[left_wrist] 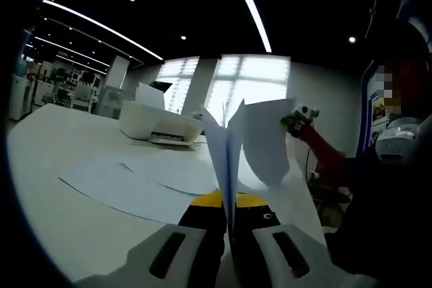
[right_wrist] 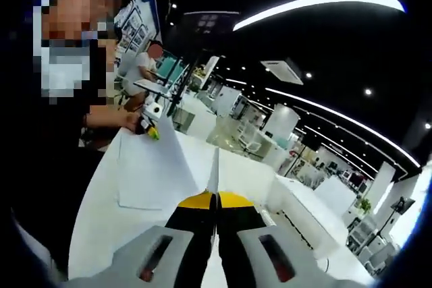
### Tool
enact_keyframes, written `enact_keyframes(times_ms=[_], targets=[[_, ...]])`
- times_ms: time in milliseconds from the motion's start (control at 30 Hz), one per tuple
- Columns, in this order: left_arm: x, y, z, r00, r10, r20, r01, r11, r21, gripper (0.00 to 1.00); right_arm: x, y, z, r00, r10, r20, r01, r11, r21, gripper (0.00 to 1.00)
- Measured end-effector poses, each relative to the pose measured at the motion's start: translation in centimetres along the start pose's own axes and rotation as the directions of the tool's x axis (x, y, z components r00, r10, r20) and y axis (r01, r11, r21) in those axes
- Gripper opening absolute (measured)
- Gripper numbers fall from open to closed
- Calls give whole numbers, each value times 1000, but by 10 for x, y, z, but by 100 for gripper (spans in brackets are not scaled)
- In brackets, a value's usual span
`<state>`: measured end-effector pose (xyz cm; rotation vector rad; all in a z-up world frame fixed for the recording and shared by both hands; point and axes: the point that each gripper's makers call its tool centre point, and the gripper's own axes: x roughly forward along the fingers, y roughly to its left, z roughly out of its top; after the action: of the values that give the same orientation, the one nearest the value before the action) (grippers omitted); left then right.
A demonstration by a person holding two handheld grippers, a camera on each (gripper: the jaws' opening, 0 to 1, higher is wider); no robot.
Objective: Organize the stack of printing papers by aligning and flattening the scattered papers on the table
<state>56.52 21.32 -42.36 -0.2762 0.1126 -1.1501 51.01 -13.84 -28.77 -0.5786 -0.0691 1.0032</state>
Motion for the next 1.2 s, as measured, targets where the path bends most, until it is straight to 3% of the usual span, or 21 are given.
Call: enact_keyframes(times_ms=[267, 533, 833, 1067, 1200], targets=[[1, -1, 0, 1000, -3, -1, 3, 1000, 0, 6, 4, -4, 14, 993, 113, 33, -112, 993, -27, 0], [1, -1, 0, 1000, -2, -3, 2, 1000, -3, 6, 22, 2, 24, 965, 260, -25, -261, 961, -94, 0], [0, -2, -1, 1000, -5, -6, 5, 1000, -4, 6, 66, 13, 22, 918, 374, -129, -389, 913, -121, 0], [0, -1, 0, 1000, -6, -7, 6, 1000, -4, 6, 98, 41, 14, 855, 469, -223, -505, 851, -146, 0], [0, -1, 0, 1000, -5, -7, 5, 1000, -4, 6, 112, 48, 14, 834, 496, -243, -538, 829, -154, 0]])
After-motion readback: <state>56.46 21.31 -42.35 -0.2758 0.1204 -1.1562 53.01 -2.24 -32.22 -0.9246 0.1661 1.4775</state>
